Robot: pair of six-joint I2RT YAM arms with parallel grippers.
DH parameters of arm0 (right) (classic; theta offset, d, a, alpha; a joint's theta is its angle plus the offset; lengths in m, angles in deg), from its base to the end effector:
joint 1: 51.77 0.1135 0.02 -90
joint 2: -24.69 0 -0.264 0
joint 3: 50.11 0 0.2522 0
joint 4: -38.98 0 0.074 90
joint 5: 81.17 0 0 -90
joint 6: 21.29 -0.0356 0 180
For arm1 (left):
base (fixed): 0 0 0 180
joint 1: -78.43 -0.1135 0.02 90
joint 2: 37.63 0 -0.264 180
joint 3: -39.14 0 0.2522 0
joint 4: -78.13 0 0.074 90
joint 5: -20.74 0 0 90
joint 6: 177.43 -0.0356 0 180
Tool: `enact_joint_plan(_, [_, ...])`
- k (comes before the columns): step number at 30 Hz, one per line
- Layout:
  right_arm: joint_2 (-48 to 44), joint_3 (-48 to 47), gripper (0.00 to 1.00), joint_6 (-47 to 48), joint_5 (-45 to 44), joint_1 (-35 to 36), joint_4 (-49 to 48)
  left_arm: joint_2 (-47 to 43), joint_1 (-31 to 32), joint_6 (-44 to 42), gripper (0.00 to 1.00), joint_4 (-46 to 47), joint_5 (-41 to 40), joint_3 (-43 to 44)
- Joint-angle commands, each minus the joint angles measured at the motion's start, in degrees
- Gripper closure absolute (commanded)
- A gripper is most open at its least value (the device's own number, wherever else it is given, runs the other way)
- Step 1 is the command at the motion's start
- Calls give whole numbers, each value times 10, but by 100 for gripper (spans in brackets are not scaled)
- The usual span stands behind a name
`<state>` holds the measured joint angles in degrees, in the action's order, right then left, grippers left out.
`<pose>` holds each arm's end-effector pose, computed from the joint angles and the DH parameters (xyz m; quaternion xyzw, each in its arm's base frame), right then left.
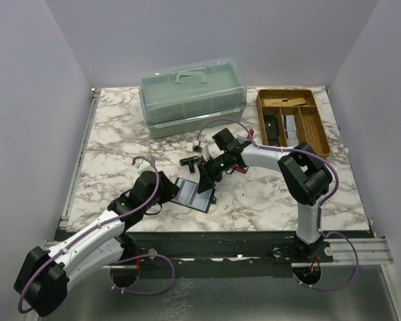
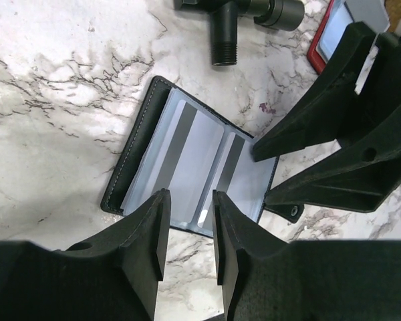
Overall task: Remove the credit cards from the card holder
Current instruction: Remove the credit card from the card holder.
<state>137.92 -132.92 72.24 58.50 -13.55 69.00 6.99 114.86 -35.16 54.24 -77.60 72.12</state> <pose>0.2892 0.2623 0.1440 -0.4128 0.7817 0.4567 0.0999 0.1382 -0.0956 0.1846 -0.1552 0.8737 -0.2728 0.3716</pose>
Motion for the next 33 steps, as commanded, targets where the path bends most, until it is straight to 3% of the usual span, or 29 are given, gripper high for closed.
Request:
enact_joint_plan(1, [12,2,45,49,-129,1,51,48,-3,-47,63,66,37,-1])
enact_joint_plan(5, [14,2,45,65,-155,-1,63,117,-6,-56,62,111,32,-10])
enact_joint_plan(8, [18,3,45,76,-165,-1,73,152,-9,-77,54,118,12,-3])
enact_joint_plan(16, [12,-3,44,93,-151,-3,85,162,-12,-95,51,71,-59,16])
enact_joint_plan(23, [-6,-4,44,101,-118,-10,89,140,-13,-73,11,39,-55,19])
enact_joint_plan(29, [-24,-2,43,105,-92,-14,89,155,-28,-52,15,73,29,0])
enact_joint_plan(33, [-39,-1,43,111,-65,-18,92,169,-49,-40,29,98,73,-15])
